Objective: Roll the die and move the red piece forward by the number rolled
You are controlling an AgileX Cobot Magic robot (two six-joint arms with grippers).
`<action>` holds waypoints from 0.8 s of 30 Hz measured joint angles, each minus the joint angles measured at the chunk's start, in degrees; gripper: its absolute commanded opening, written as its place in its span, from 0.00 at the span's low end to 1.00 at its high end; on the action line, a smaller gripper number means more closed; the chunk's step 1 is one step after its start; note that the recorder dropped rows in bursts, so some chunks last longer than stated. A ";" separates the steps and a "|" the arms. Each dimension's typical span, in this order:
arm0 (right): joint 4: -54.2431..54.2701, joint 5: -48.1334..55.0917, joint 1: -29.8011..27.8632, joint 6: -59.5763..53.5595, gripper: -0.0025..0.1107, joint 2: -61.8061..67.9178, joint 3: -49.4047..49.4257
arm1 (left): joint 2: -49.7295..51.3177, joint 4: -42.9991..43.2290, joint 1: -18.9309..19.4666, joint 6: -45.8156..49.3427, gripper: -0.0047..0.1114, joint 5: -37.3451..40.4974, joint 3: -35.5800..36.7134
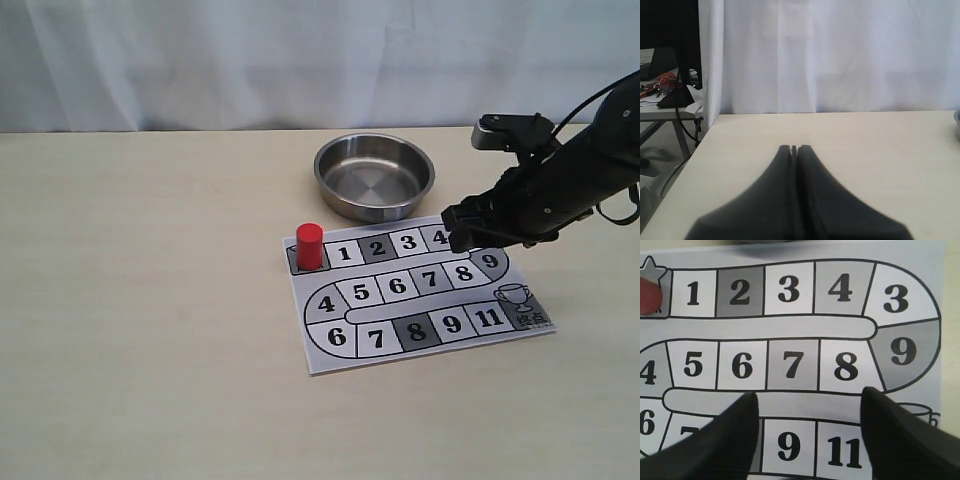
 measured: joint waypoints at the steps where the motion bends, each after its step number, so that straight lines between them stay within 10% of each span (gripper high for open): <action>1: 0.00 0.00 0.00 0.00 0.52 0.00 0.00 | 0.00 0.00 0.00 0.00 0.04 0.00 0.00; 24: -0.68 0.00 0.00 -0.34 0.52 0.00 0.00 | 0.00 0.00 0.00 0.00 0.04 0.00 0.00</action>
